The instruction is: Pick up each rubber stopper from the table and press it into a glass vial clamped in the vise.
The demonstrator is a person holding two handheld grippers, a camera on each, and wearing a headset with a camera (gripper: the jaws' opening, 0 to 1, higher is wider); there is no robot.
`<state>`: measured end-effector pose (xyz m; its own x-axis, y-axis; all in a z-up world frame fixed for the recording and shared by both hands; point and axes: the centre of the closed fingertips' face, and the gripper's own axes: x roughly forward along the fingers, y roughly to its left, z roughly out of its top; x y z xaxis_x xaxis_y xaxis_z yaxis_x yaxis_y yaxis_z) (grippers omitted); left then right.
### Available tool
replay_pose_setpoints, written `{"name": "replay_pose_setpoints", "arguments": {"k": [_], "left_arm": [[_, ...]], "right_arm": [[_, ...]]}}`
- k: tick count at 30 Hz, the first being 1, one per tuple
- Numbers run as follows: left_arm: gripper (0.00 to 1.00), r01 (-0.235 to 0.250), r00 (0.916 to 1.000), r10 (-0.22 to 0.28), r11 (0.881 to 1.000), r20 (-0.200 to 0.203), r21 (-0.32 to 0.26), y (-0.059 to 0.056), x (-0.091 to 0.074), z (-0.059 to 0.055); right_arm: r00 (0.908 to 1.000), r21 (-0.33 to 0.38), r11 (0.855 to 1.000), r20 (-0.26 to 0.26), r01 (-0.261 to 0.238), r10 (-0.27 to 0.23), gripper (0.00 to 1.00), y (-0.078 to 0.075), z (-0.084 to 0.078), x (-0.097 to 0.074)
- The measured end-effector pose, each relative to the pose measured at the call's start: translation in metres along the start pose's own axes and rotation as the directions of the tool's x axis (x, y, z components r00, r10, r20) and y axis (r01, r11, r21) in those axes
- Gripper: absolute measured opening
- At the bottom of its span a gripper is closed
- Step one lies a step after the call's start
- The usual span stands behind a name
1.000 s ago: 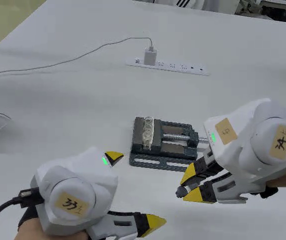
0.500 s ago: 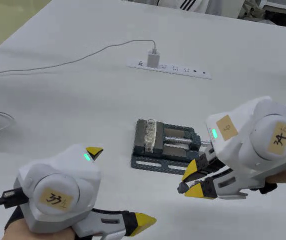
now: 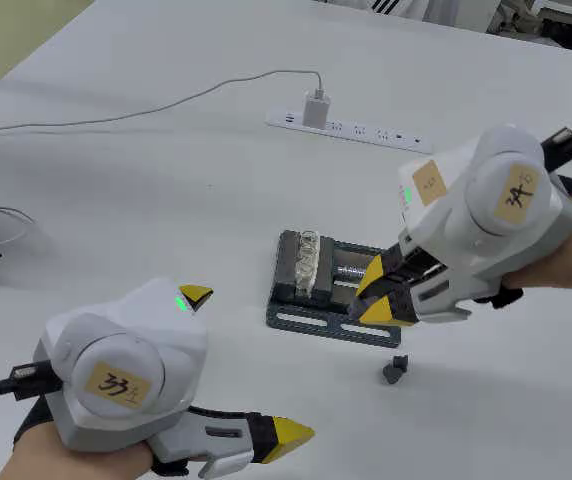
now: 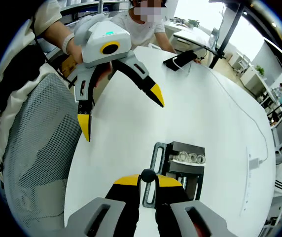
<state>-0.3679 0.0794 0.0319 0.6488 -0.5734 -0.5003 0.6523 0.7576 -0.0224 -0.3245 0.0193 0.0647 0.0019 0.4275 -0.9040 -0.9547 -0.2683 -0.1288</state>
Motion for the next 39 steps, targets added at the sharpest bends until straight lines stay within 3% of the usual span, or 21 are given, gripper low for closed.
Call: {"name": "replay_pose_setpoints", "arguments": {"k": [8, 16, 24, 36, 39], "left_arm": [[0.97, 0.002, 1.0000, -0.002, 1.000, -0.001, 0.000, 0.001, 0.002, 0.001], [0.96, 0.002, 1.0000, -0.002, 1.000, -0.001, -0.007, 0.002, 0.002, 0.001], [0.96, 0.006, 0.9999, -0.006, 1.000, -0.010, -0.014, 0.004, 0.003, -0.002], [0.95, 0.019, 0.9998, -0.019, 1.000, -0.008, -0.020, 0.008, 0.008, 0.001], [0.95, 0.020, 0.9998, -0.020, 1.000, -0.009, -0.020, 0.009, 0.009, 0.000]], "right_arm": [[0.9991, -0.024, 0.999, -0.023, 0.035, -0.035, 0.07, -0.043, 0.000, 0.002], [0.9975, -0.051, 0.998, -0.058, 0.038, -0.041, 0.07, -0.067, 0.002, 0.010], [0.9963, -0.063, 0.998, -0.078, 0.031, -0.036, 0.07, -0.083, 0.006, 0.017], [0.9931, -0.084, 0.996, -0.113, 0.019, -0.029, 0.07, -0.105, -0.001, 0.031], [0.9928, -0.085, 0.996, -0.117, 0.013, -0.023, 0.07, -0.104, 0.001, 0.033]]}}
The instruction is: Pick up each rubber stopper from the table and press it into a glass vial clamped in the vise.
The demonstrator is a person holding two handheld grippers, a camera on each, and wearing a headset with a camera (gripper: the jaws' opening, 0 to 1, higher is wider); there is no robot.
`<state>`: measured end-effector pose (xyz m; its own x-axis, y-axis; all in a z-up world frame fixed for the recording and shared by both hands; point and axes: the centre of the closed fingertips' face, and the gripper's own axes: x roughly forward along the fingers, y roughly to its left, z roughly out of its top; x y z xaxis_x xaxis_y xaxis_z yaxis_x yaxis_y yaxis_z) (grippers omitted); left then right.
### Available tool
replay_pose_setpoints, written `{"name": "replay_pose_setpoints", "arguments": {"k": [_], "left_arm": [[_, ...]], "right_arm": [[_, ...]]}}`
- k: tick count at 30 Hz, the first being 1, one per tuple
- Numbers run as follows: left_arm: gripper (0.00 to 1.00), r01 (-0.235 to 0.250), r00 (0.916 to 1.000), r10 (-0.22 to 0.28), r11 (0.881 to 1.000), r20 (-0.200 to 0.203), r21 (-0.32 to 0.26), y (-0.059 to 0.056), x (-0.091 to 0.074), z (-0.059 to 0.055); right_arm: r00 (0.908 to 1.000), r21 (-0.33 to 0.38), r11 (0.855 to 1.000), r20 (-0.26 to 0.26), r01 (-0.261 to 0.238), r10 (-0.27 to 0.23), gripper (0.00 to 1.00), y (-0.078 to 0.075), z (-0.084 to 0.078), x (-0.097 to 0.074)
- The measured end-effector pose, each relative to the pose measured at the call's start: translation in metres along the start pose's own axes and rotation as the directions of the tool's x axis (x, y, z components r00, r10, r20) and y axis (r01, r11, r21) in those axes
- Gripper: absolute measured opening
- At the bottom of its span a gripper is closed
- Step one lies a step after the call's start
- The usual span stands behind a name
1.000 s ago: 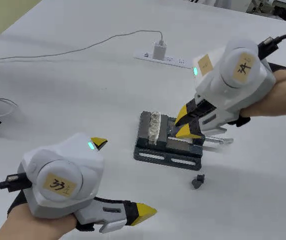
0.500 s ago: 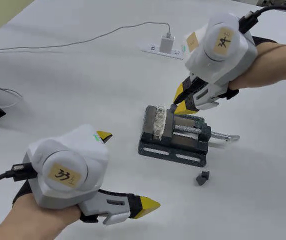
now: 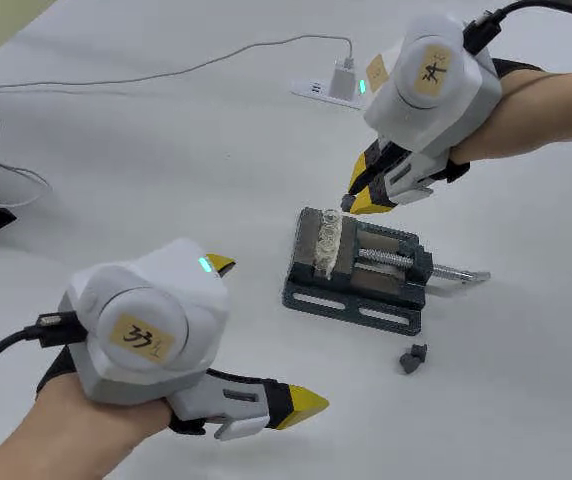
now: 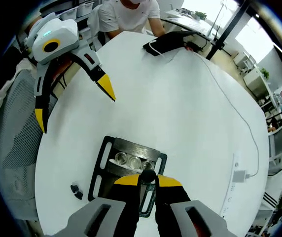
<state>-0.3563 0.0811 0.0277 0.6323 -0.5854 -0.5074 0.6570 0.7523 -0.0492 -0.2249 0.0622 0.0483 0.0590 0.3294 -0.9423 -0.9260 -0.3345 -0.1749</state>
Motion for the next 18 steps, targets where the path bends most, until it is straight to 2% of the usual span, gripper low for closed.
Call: {"name": "replay_pose_setpoints", "arguments": {"k": [14, 18], "left_arm": [[0.94, -0.001, 1.0000, 0.001, 1.000, -0.001, -0.012, 0.001, -0.002, -0.003], [0.93, -0.003, 1.0000, 0.003, 1.000, -0.002, -0.018, 0.001, -0.003, -0.004]], "right_arm": [[0.9978, -0.037, 0.998, -0.055, -0.041, 0.038, 0.07, 0.002, 0.002, 0.014], [0.9974, -0.019, 0.999, -0.055, -0.048, 0.046, 0.07, 0.002, 0.005, 0.016]]}}
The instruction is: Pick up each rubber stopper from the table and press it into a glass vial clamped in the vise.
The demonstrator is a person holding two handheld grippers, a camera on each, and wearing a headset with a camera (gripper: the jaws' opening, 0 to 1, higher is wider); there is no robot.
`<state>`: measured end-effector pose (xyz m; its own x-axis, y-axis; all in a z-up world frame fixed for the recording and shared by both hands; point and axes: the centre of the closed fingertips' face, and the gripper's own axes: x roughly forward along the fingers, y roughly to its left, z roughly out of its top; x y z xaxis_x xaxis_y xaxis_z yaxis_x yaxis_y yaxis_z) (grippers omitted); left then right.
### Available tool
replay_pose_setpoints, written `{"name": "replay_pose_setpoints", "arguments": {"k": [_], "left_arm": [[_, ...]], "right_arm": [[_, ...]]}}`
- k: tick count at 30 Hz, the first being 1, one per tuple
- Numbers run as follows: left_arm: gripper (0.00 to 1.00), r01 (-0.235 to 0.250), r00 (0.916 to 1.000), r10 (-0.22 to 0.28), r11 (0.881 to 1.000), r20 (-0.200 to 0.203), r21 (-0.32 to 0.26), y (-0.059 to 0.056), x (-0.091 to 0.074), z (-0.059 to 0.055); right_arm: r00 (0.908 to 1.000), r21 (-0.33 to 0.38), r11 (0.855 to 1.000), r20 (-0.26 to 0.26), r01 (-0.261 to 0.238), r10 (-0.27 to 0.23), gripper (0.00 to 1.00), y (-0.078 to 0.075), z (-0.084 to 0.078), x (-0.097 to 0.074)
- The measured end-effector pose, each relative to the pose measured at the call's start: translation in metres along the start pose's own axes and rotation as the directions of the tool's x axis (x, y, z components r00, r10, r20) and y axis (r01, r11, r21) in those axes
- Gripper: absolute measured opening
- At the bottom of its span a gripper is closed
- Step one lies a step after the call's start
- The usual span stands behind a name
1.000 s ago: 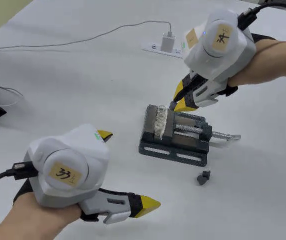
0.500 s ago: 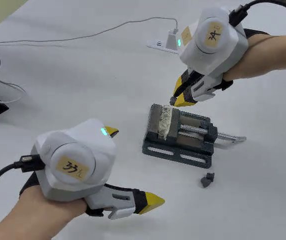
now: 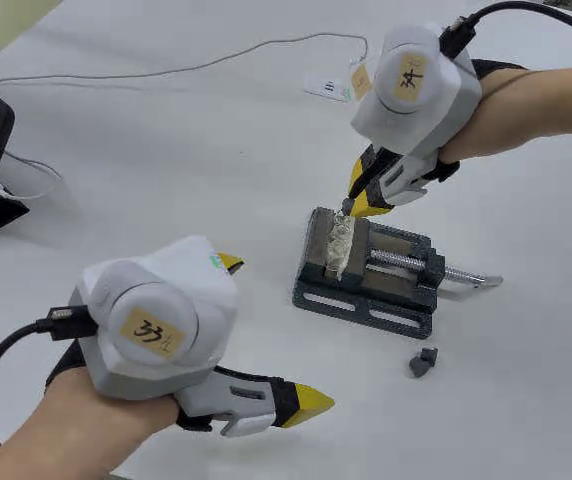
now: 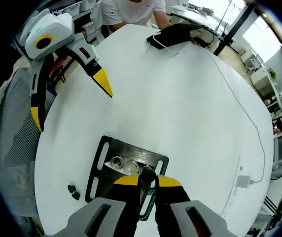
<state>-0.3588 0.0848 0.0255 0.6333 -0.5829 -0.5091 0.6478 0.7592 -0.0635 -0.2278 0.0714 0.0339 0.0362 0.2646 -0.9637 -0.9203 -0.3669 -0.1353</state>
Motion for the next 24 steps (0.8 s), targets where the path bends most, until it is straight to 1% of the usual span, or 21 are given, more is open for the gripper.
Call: {"name": "replay_pose_setpoints", "arguments": {"k": [4, 7, 13, 18, 24], "left_arm": [[0.93, -0.001, 1.0000, 0.001, 1.000, 0.000, -0.003, 0.0003, -0.0006, -0.0007], [0.93, -0.002, 1.0000, 0.002, 1.000, 0.001, -0.006, 0.0007, -0.0007, -0.0012], [0.92, 0.001, 1.0000, -0.001, 1.000, 0.000, -0.010, 0.0002, -0.0001, -0.0022], [0.92, 0.002, 1.0000, -0.002, 1.000, 0.000, -0.013, 0.0002, 0.0002, -0.0035], [0.92, 0.002, 1.0000, -0.002, 1.000, 0.000, -0.016, 0.0004, 0.0002, -0.0039]], "right_arm": [[0.9997, -0.010, 1.000, -0.019, -0.014, 0.014, 0.07, 0.0019, -0.0023, 0.0038], [0.9996, -0.011, 1.000, -0.027, -0.013, 0.013, 0.07, 0.0009, -0.0045, 0.0040], [0.9993, -0.012, 1.000, -0.034, -0.015, 0.015, 0.07, 0.0033, -0.0031, 0.0037], [0.9982, -0.012, 1.000, -0.056, -0.023, 0.023, 0.07, 0.0004, -0.0027, 0.0065], [0.9962, 0.052, 0.998, -0.081, -0.028, 0.033, 0.06, -0.0010, -0.0053, 0.0079]]}}
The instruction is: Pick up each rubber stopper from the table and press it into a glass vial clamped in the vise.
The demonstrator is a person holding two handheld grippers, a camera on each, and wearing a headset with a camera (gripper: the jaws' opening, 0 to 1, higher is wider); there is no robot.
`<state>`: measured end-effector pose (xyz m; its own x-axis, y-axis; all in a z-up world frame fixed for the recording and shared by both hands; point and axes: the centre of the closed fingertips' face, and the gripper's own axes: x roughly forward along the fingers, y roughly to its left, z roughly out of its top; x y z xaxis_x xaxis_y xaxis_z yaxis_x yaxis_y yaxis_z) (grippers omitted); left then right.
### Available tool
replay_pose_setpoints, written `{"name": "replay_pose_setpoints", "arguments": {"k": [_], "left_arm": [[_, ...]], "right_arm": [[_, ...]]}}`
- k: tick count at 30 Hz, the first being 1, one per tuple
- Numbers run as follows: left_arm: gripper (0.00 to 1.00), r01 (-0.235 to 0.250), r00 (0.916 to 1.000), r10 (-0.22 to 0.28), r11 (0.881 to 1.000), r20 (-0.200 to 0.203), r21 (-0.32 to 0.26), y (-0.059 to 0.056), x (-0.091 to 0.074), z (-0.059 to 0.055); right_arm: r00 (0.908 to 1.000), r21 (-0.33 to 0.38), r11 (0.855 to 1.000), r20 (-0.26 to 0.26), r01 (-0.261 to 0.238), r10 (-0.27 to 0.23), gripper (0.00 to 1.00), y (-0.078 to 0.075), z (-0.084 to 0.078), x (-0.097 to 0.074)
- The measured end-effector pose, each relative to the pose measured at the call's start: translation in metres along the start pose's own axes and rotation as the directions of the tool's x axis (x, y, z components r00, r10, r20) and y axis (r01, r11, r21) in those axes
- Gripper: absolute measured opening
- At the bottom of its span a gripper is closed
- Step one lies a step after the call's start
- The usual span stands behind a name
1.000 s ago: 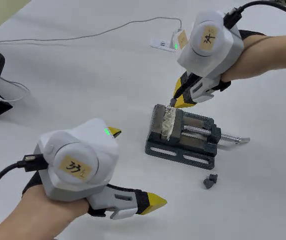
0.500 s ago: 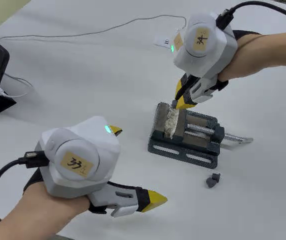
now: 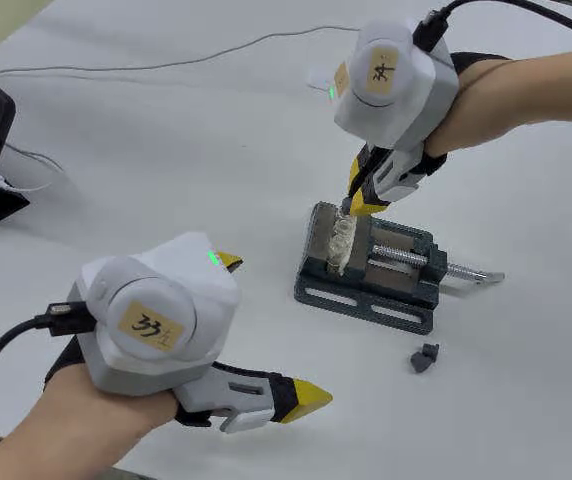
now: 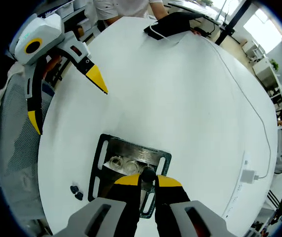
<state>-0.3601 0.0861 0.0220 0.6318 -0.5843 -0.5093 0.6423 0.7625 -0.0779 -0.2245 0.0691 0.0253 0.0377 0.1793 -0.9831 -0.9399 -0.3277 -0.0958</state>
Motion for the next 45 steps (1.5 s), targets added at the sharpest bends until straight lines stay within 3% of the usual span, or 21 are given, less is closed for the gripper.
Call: {"name": "replay_pose_setpoints", "arguments": {"k": [9, 18, 25, 29, 45], "left_arm": [[0.92, 0.003, 1.0000, -0.003, 1.000, 0.002, 0.004, -0.001, 0.003, 0.002], [0.91, 0.007, 1.0000, -0.007, 1.000, 0.000, 0.001, -0.002, 0.004, 0.001], [0.91, 0.010, 1.0000, -0.010, 1.000, -0.001, 0.002, -0.004, 0.004, 0.001], [0.91, 0.008, 1.0000, -0.008, 1.000, -0.001, -0.003, -0.003, 0.003, 0.000], [0.89, 0.010, 0.9999, -0.010, 1.000, -0.011, -0.006, -0.003, 0.003, -0.004]], "right_arm": [[0.9999, 0.095, 0.995, -0.010, 0.007, -0.006, 0.05, 0.001, 0.001, -0.001], [0.9974, 0.155, 0.986, -0.053, 0.056, -0.048, 0.05, 0.002, 0.000, -0.001], [0.9972, 0.105, 0.993, -0.053, 0.058, -0.053, 0.07, 0.010, 0.002, -0.005], [0.9978, 0.113, 0.992, -0.042, 0.055, -0.051, 0.07, 0.011, 0.002, -0.006], [0.9991, 0.090, 0.995, -0.020, 0.040, -0.038, 0.10, 0.005, 0.002, -0.003]]}}
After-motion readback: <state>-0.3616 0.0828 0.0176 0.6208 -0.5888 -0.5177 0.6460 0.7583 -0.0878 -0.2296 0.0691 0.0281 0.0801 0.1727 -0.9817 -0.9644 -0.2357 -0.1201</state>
